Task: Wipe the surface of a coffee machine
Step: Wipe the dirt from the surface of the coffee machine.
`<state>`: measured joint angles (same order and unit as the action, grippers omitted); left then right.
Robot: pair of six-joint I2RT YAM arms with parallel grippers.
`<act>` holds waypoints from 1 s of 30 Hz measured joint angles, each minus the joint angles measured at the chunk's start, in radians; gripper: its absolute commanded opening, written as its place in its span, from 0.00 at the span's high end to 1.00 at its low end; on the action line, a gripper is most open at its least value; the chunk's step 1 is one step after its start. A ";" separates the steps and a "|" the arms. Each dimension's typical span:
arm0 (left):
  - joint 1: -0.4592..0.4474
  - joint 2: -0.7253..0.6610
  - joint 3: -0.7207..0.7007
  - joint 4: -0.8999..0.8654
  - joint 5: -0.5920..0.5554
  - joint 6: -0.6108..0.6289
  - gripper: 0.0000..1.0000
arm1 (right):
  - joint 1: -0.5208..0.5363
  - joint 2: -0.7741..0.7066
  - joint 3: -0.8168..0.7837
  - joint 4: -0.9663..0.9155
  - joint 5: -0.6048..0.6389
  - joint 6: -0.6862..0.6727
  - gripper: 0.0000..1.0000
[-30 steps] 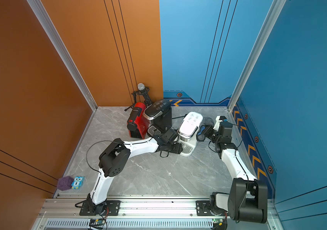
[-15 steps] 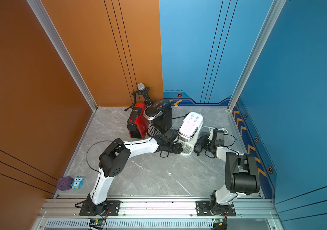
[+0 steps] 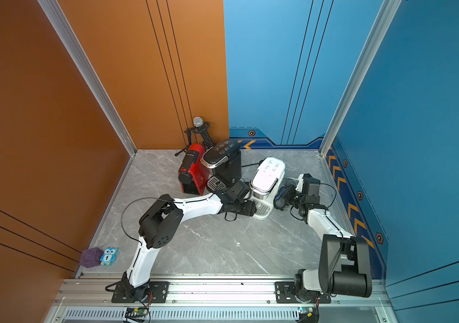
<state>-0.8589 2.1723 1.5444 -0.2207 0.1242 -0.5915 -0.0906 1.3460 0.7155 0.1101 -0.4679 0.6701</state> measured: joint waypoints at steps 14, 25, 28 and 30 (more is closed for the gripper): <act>0.000 -0.018 -0.044 0.045 0.000 0.011 0.36 | -0.121 -0.069 0.168 0.026 -0.090 0.027 0.90; 0.000 -0.037 -0.071 0.046 0.000 0.011 0.36 | -0.130 0.224 0.471 0.138 -0.347 0.064 0.91; 0.000 -0.042 -0.077 0.044 0.000 0.011 0.36 | -0.131 0.315 0.533 0.137 -0.418 0.079 0.91; 0.000 -0.042 -0.077 0.044 0.000 0.011 0.36 | -0.131 0.371 0.562 0.138 -0.461 0.091 0.91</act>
<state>-0.8589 2.1300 1.4677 -0.1764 0.1246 -0.5808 -0.2218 1.7172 1.2774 0.2478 -0.9287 0.7612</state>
